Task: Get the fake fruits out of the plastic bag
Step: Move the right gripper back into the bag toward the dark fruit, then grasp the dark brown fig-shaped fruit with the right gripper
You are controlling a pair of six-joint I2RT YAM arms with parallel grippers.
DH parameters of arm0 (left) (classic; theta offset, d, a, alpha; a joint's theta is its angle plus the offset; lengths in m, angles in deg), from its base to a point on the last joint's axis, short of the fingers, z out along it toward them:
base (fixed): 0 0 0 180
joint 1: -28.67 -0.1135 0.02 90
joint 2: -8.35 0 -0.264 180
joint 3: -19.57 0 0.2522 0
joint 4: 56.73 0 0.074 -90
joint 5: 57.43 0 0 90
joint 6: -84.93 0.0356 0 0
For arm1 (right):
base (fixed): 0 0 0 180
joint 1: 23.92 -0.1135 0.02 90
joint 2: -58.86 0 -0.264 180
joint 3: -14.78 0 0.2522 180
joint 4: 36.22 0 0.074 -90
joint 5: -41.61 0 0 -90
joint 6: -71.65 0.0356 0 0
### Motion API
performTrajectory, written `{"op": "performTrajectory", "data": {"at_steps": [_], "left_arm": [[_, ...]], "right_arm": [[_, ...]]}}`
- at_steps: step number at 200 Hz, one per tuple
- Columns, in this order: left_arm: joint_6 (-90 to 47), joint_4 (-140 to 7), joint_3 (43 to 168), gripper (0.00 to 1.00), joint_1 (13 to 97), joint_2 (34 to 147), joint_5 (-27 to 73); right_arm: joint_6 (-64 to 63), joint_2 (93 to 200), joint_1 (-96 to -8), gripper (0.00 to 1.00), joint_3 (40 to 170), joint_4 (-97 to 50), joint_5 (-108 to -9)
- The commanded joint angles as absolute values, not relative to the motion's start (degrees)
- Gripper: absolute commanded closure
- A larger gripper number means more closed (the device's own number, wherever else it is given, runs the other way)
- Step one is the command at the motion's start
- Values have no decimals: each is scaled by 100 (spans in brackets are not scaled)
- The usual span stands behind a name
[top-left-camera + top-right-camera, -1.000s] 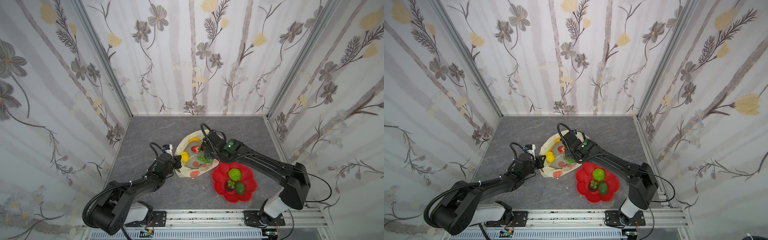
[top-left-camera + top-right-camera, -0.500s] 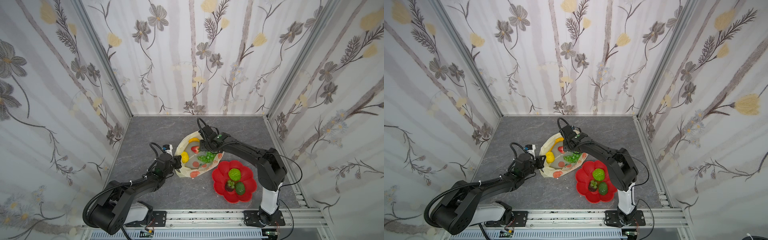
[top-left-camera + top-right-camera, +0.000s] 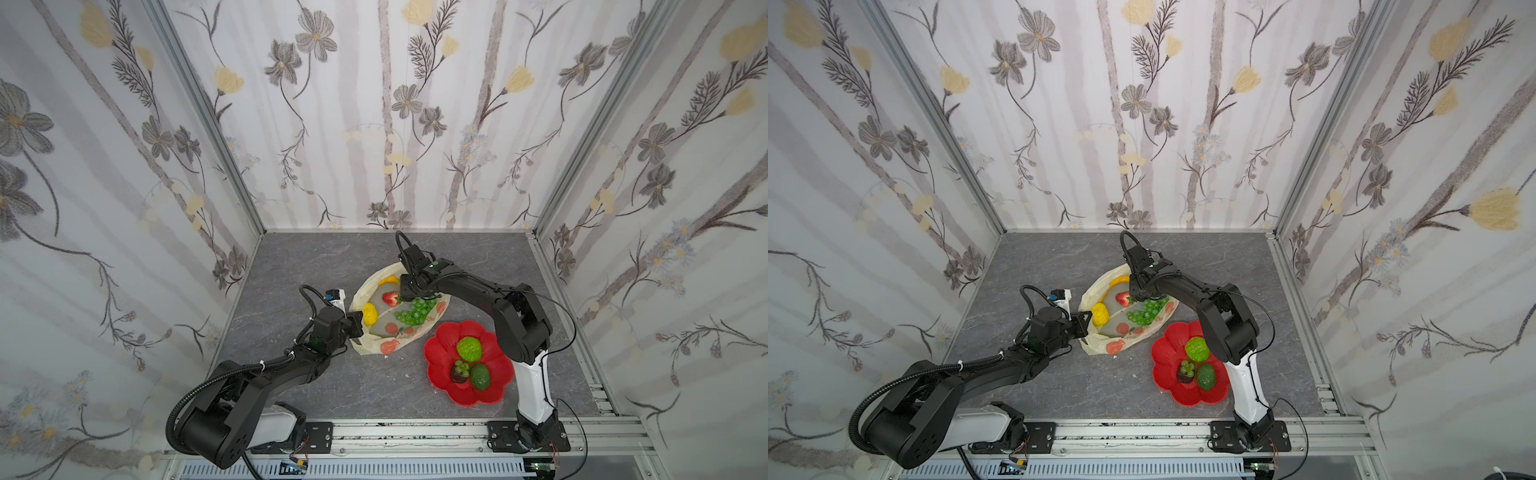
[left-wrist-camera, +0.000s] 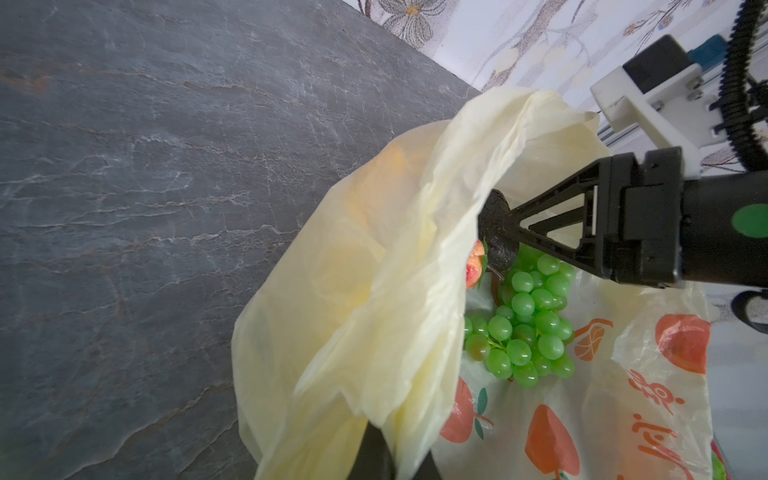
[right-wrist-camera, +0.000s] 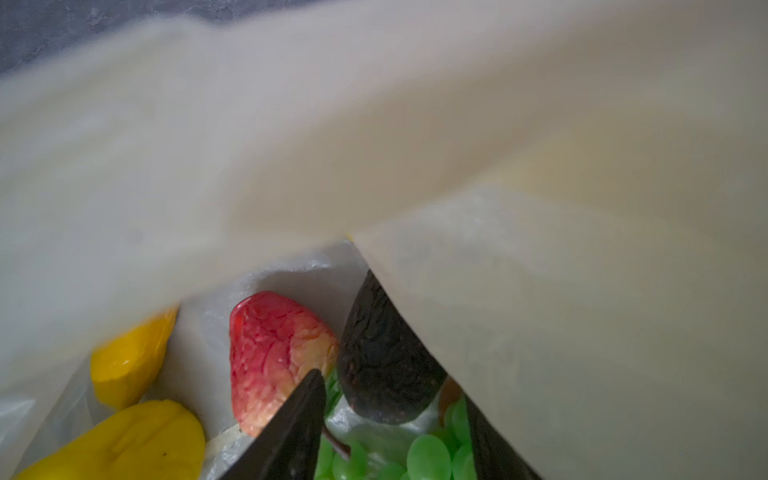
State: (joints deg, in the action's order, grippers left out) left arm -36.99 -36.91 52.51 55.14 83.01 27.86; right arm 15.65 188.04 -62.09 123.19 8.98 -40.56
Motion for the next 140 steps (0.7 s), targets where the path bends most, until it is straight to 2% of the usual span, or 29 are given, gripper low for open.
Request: {"op": "performTrajectory", "data": {"at_steps": [1, 73, 140], "left_arm": [[-3709, -3674, 5288, 100, 5513, 8366, 2809], [-3706, -3670, 5366, 100, 5512, 8605, 2739], [-3700, -3665, 5388, 100, 5516, 8655, 2732]], "right_arm": [[1471, 18939, -6157, 43, 12451, 892, -4055], [1385, 19355, -6041, 40, 12794, 988, -4270], [1309, 19553, -5986, 33, 12899, 976, -4446]]}}
